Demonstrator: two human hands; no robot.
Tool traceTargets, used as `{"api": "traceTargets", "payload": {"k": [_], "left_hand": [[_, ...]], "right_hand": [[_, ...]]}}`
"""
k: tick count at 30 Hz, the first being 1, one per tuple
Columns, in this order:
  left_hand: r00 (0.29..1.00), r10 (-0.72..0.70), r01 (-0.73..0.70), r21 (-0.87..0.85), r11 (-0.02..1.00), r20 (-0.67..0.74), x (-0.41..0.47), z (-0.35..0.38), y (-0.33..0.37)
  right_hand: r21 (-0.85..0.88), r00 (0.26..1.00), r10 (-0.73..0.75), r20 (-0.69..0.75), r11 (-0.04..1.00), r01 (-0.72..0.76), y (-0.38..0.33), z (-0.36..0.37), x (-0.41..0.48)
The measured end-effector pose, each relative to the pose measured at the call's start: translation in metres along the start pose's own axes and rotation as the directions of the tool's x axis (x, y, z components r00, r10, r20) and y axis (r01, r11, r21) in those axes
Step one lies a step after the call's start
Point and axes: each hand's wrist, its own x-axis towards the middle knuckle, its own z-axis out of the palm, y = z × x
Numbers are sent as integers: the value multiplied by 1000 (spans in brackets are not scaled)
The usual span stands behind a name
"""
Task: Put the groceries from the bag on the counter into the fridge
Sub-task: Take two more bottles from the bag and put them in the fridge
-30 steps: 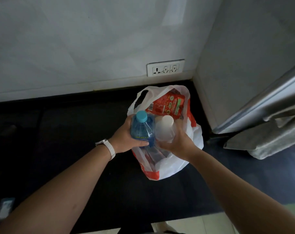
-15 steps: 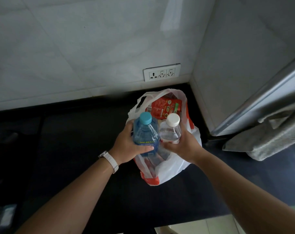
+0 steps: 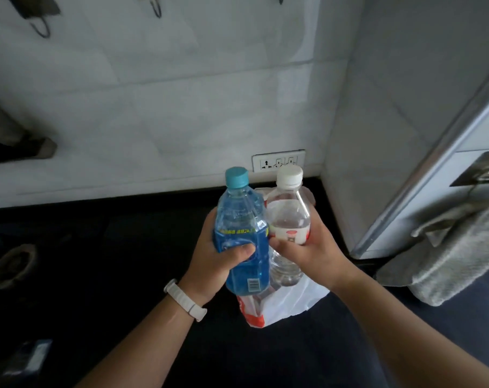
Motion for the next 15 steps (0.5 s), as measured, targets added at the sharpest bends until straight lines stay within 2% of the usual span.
{"api": "traceTargets", "payload": {"k": [8, 15], "left_hand": [[982, 64, -71, -34, 997, -176, -43, -22, 27], [934, 79, -101, -45, 994, -349, -88, -75, 45]], "right_hand": [[19, 993, -96, 67, 995, 95, -33, 38, -6], [62, 965, -132, 228, 991, 121, -57, 106, 8]]}}
